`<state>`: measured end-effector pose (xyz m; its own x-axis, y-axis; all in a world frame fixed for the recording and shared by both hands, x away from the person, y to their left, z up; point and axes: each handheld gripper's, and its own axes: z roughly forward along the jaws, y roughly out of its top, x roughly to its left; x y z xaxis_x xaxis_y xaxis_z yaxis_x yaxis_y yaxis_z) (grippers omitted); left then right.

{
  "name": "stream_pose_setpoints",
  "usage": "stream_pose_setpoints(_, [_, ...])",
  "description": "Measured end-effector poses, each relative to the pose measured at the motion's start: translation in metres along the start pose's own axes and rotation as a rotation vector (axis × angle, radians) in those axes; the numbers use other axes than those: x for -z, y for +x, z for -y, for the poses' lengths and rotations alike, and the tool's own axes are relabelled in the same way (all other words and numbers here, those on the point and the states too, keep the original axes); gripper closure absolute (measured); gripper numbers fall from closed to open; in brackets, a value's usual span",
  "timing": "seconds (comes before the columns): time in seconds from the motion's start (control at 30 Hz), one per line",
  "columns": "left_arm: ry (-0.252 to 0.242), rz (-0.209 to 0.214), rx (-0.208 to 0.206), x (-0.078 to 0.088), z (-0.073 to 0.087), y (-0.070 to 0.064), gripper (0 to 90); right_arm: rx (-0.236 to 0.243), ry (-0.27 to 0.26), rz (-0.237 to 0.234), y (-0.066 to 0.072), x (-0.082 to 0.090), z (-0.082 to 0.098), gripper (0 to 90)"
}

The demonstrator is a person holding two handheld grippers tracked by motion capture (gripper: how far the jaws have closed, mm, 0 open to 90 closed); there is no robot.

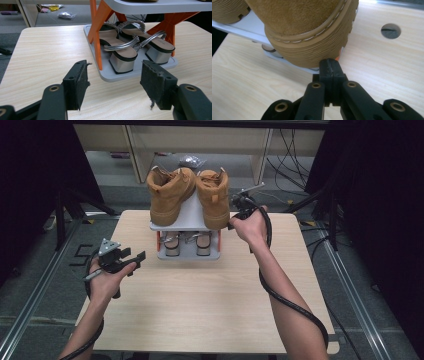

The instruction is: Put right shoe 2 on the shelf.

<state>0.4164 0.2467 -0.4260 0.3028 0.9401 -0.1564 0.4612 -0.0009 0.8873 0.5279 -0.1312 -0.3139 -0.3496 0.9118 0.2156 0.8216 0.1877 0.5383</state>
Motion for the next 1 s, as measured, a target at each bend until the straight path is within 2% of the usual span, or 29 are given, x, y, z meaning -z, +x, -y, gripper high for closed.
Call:
stream_pose_setpoints(0.03, [0.001, -0.001, 0.001, 0.0, 0.0, 0.0, 38.0, 0.005, -0.004, 0.002, 0.001, 0.0, -0.002, 90.0])
stream_pose_setpoints(0.1, [0.0, -0.001, 0.002, 0.0, 0.0, 0.001, 38.0, -0.01, 0.007, -0.025, 0.002, -0.001, -0.003, 90.0])
stream_pose_setpoints(0.13, [0.0, -0.001, 0.002, 0.0, 0.0, 0.001, 38.0, 0.01, -0.011, -0.022, 0.003, -0.004, -0.004, 90.0])
stream_pose_setpoints(0.2, [0.002, 0.001, 0.0, 0.0, 0.001, 0.001, 38.0, 0.02, -0.007, -0.024, 0.007, -0.005, -0.005, 90.0])
stream_pose_setpoints(0.27, [0.001, 0.001, 0.0, 0.0, 0.001, 0.0, 38.0, 0.036, -0.039, -0.019, 0.008, -0.004, -0.007, 90.0])
stream_pose_setpoints(0.3, [0.002, 0.001, 0.001, 0.001, 0.002, 0.001, 38.0, 0.012, -0.03, -0.004, 0.01, -0.003, -0.01, 90.0])
stream_pose_setpoints(0.33, [0.002, 0.0, 0.001, 0.001, 0.002, 0.001, 38.1, 0.034, -0.028, -0.003, 0.01, -0.002, -0.011, 90.0])
stream_pose_setpoints(0.47, [0.005, -0.001, -0.001, -0.001, 0.002, 0.001, 38.1, 0.01, -0.028, -0.021, 0.009, -0.006, -0.015, 90.0])
stream_pose_setpoints(0.53, [0.003, 0.003, -0.001, -0.001, 0.001, 0.0, 38.0, 0.028, -0.032, -0.023, 0.009, -0.008, -0.016, 90.0])
stream_pose_setpoints(0.57, [0.003, 0.003, -0.001, 0.0, 0.001, 0.0, 38.1, -0.008, -0.025, -0.02, 0.012, -0.009, -0.017, 90.0])
stream_pose_setpoints(0.6, [0.004, 0.002, -0.002, 0.0, 0.001, 0.001, 38.0, 0.032, -0.03, -0.023, 0.01, -0.01, -0.017, 90.0])
stream_pose_setpoints(0.67, [0.003, -0.005, 0.001, 0.0, 0.001, 0.002, 38.1, 0.007, -0.022, -0.021, 0.012, -0.011, -0.018, 90.0])
stream_pose_setpoints(0.77, [0.003, -0.005, 0.001, 0.0, 0.001, 0.003, 38.1, 0.025, -0.033, -0.023, 0.01, -0.013, -0.02, 90.0])
stream_pose_setpoints(0.8, [0.002, -0.005, 0.001, 0.0, 0.001, 0.003, 38.1, -0.005, -0.021, -0.026, 0.012, -0.013, -0.02, 90.0])
stream_pose_setpoints(0.83, [0.001, -0.003, 0.001, 0.0, 0.001, 0.002, 38.1, 0.023, -0.031, -0.025, 0.01, -0.014, -0.02, 90.0])
stream_pose_setpoints(0.97, [-0.006, 0.0, 0.003, 0.0, 0.001, 0.001, 38.1, 0.022, -0.041, -0.02, 0.011, -0.015, -0.02, 90.0])
stream_pose_setpoints(1.0, [-0.006, 0.001, 0.003, 0.0, 0.001, 0.001, 38.2, 0.057, -0.051, -0.026, 0.009, -0.015, -0.019, 90.0])
